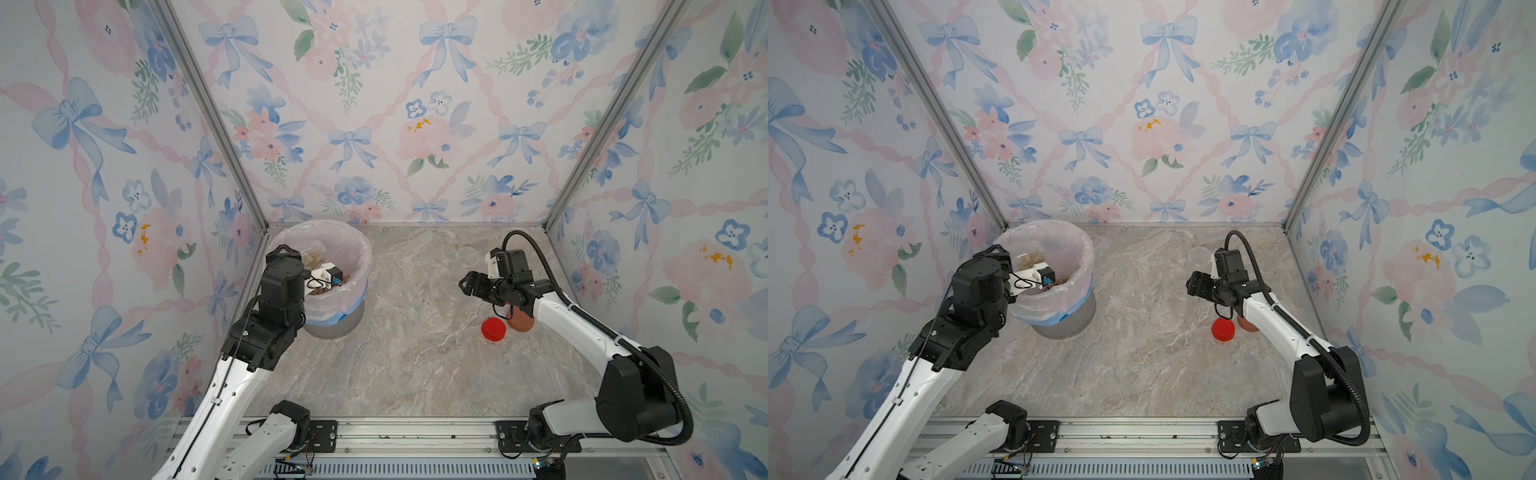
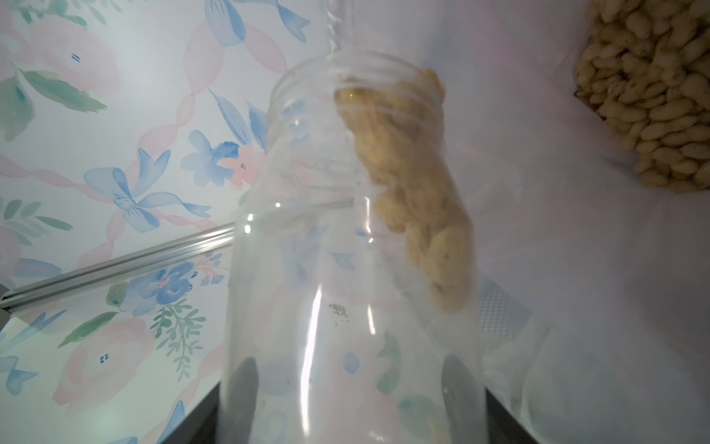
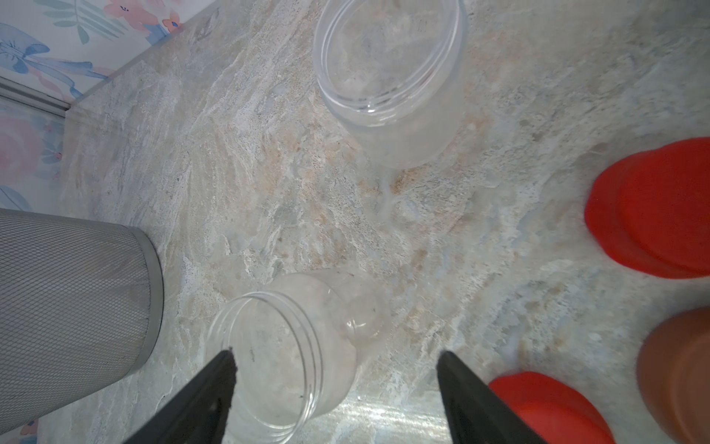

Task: Empty moldy peanuts from jars
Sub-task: Pour the moldy peanuts from the jar into the trash bin.

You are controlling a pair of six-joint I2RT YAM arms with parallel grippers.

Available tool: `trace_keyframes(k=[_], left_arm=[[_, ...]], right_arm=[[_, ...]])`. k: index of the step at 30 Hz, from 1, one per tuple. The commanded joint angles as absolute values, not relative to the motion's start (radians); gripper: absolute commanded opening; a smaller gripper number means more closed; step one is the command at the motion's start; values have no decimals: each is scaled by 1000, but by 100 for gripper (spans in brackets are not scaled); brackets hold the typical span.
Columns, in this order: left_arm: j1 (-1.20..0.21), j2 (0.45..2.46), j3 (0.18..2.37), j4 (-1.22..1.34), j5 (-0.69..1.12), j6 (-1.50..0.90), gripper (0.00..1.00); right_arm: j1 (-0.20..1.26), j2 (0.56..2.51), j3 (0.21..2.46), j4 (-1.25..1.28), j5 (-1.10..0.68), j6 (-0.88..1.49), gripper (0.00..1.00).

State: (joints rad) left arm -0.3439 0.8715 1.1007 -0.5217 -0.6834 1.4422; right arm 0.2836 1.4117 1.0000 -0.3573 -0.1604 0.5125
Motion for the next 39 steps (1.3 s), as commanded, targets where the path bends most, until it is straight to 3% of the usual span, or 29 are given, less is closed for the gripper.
trace_keyframes(k=[1,3,5,7,12,14,20,22,24,26,28,30,32,35,37,39], left_arm=[[-283,842,1070,-543,-595,1449,11],[-361,857,1067,-545,-711,1434,10],[-297,843,1067,-545,-586,1416,14],[-377,839,1059,-543,-709,1443,12],[-303,853,1088,-548,-615,1448,15],[-359,872,1109,-548,-651,1399,13],[-342,867,1111,-566,-667,1428,12],[-299,853,1113,-551,-532,1379,17],[-326,842,1069,-528,-616,1468,11],[-301,869,1147,-536,-577,1378,15],[-367,858,1123,-536,-664,1404,14],[-276,862,1102,-543,-567,1396,16],[-382,885,1112,-565,-726,1390,14],[-256,935,1138,-533,-531,1431,14],[-307,1018,1170,-522,-664,1462,10],[-364,1044,1225,-535,-679,1404,12]], right_arm=[[291,1401,1029,-351,-146,505,85],[294,1412,1048,-350,-166,503,85],[307,1423,1064,-357,-156,496,85],[314,1430,1065,-350,-155,498,85],[322,1430,1053,-331,-149,508,85],[322,1431,1054,-327,-150,511,85],[324,1413,1042,-326,-143,499,85],[325,1415,1042,-320,-142,503,85],[325,1426,1047,-312,-159,505,85],[329,1431,1053,-322,-160,500,85],[329,1429,1046,-316,-158,500,85],[330,1427,1038,-303,-157,504,85],[330,1431,1043,-304,-160,507,85],[337,1439,1041,-275,-158,516,85],[338,1470,1087,-288,-189,511,85],[351,1477,1121,-332,-172,484,84]])
